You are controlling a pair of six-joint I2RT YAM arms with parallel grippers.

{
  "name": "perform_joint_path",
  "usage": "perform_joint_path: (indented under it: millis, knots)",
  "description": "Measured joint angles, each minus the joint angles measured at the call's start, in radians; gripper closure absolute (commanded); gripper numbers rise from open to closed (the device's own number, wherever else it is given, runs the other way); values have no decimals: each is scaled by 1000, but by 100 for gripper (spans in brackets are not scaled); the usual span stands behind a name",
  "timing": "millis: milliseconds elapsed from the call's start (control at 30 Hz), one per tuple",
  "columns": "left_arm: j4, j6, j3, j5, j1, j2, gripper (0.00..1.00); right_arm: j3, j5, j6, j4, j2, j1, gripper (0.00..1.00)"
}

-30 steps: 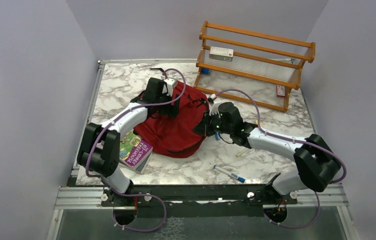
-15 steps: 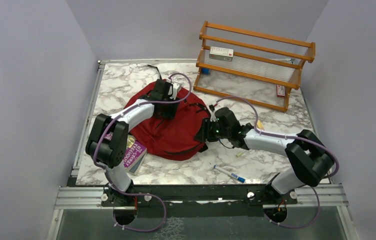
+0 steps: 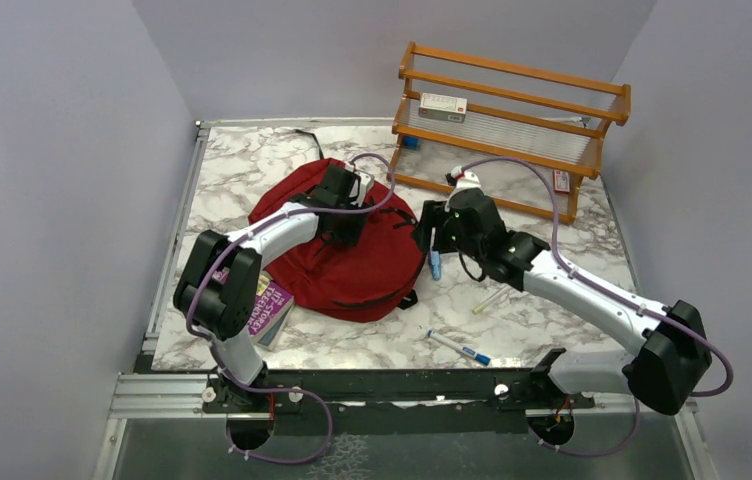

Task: Pack the student bag
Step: Move the student bag to the center of the board.

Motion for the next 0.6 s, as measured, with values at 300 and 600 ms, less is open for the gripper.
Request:
perform_joint_path:
  millis: [300,600]
  knots:
    - [-13,-36,0,-32,-33,-72,33,232,89,-235,-22,194,0,35]
    - [-22,-93,-24,-90,-33,-160,28,296,-38,-497,-36,365,-55,37]
